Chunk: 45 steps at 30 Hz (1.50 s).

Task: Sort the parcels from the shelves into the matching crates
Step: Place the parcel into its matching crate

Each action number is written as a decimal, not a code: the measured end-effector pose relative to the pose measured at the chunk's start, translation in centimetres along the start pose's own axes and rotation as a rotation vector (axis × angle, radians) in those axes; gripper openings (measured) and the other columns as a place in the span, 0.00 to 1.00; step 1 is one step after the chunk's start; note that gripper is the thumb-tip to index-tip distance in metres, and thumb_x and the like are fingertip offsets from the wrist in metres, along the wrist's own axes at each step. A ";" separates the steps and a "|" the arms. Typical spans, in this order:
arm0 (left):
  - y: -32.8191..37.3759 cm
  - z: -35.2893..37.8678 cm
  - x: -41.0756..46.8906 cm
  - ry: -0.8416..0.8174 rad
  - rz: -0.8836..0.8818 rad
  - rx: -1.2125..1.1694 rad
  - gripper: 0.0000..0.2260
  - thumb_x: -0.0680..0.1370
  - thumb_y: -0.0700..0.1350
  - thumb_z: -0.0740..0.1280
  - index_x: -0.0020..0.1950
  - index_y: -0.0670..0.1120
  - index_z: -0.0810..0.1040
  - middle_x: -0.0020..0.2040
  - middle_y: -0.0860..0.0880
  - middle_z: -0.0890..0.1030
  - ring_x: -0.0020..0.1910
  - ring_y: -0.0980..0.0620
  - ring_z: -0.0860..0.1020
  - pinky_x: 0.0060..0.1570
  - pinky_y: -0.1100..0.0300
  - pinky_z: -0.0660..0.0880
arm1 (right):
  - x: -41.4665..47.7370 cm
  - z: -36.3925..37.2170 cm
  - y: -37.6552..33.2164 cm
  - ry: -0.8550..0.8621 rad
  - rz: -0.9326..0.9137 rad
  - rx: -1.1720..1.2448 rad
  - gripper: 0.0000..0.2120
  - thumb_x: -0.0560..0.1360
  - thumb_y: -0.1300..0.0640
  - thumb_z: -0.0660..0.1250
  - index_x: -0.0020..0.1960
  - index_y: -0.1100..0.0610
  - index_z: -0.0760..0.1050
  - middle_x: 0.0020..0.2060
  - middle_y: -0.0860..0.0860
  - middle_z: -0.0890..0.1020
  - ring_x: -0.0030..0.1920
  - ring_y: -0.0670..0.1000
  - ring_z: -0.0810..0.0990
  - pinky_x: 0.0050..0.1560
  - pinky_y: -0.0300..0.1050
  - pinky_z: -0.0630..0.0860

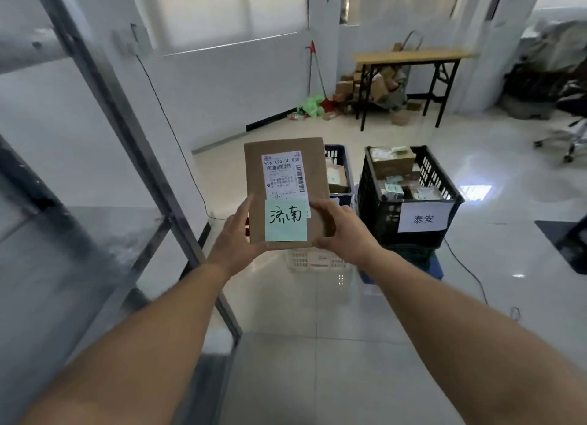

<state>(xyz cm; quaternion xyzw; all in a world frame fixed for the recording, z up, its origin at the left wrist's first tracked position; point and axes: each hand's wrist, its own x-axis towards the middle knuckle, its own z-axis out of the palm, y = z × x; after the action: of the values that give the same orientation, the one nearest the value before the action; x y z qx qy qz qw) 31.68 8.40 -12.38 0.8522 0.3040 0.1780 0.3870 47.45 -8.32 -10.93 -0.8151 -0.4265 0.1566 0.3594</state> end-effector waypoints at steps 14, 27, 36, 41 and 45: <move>1.2 7.1 15.8 -0.071 0.011 0.078 0.44 0.70 0.48 0.76 0.77 0.55 0.51 0.69 0.46 0.68 0.61 0.47 0.73 0.60 0.44 0.74 | 14.0 -4.8 9.9 -0.063 0.062 0.084 0.37 0.70 0.60 0.74 0.72 0.42 0.61 0.61 0.54 0.68 0.57 0.55 0.73 0.62 0.52 0.75; -4.2 5.2 37.2 -0.119 -0.005 0.017 0.43 0.71 0.41 0.75 0.78 0.53 0.51 0.69 0.44 0.69 0.59 0.48 0.73 0.58 0.49 0.76 | 35.5 -2.6 10.9 -0.064 0.124 0.061 0.36 0.72 0.62 0.72 0.73 0.44 0.60 0.61 0.55 0.67 0.55 0.53 0.71 0.59 0.47 0.75; -6.6 3.2 54.2 -0.173 0.065 0.049 0.44 0.72 0.42 0.74 0.78 0.54 0.50 0.68 0.44 0.69 0.63 0.46 0.72 0.60 0.46 0.76 | 50.7 -2.5 11.6 0.034 0.160 0.015 0.36 0.72 0.61 0.72 0.73 0.44 0.60 0.63 0.56 0.69 0.60 0.55 0.72 0.61 0.48 0.73; -7.4 5.9 59.5 -0.232 0.064 0.037 0.44 0.72 0.42 0.74 0.77 0.58 0.48 0.67 0.47 0.69 0.62 0.48 0.72 0.59 0.47 0.76 | 54.3 -3.5 14.1 0.045 0.201 -0.014 0.36 0.72 0.61 0.73 0.73 0.45 0.60 0.64 0.55 0.68 0.61 0.55 0.71 0.63 0.52 0.73; -8.1 8.3 61.9 -0.277 -0.010 0.014 0.45 0.71 0.43 0.74 0.77 0.60 0.47 0.67 0.47 0.69 0.62 0.48 0.72 0.60 0.47 0.75 | 56.5 -3.6 16.5 0.010 0.252 -0.023 0.37 0.72 0.61 0.73 0.73 0.44 0.60 0.63 0.55 0.69 0.61 0.56 0.71 0.64 0.52 0.72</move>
<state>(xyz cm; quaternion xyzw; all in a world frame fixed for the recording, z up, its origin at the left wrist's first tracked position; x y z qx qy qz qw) 79.63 48.62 -19.63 0.8697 0.2529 0.0545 0.4204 92.27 29.45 -17.45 -0.8672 -0.3206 0.1915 0.3294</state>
